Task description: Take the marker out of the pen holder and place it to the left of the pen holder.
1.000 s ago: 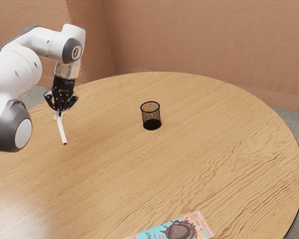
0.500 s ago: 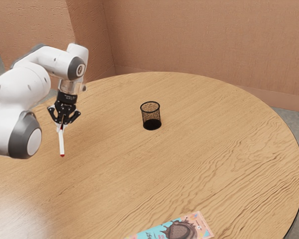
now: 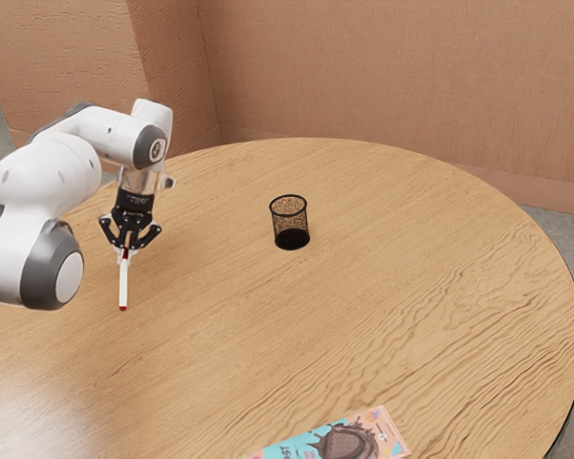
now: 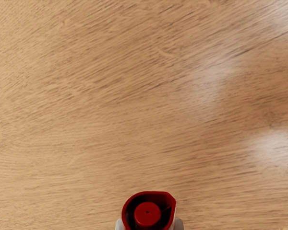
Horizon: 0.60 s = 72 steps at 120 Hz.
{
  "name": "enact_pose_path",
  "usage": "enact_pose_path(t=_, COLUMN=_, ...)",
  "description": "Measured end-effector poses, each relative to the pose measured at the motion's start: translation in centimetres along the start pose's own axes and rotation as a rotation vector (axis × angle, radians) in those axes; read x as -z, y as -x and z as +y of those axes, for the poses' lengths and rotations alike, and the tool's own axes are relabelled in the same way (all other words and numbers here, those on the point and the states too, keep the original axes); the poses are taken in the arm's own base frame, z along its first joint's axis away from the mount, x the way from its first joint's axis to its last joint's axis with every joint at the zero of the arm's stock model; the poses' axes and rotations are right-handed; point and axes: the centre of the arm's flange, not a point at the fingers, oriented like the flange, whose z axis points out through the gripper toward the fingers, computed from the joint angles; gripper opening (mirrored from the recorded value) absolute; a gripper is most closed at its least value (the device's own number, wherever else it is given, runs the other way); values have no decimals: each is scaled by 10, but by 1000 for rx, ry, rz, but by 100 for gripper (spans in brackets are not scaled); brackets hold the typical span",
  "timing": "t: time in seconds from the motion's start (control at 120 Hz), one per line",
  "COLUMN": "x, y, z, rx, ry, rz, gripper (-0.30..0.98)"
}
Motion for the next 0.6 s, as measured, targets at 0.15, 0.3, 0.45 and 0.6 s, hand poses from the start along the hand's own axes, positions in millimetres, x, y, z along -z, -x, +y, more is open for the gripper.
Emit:
enact_pose_path(t=0.15, x=2, y=3, z=5, rx=-21, ry=19, rz=-1, gripper=20)
enact_pose_path(t=0.3, x=34, y=10, z=-12, rx=-19, ry=59, rz=31, gripper=43)
enact_pose_path(t=0.45, x=136, y=39, z=-100, rx=-41, ry=214, rz=140, gripper=55)
enact_pose_path(t=0.6, x=244, y=122, z=-151, rx=-231, ry=368, rz=305, gripper=60)
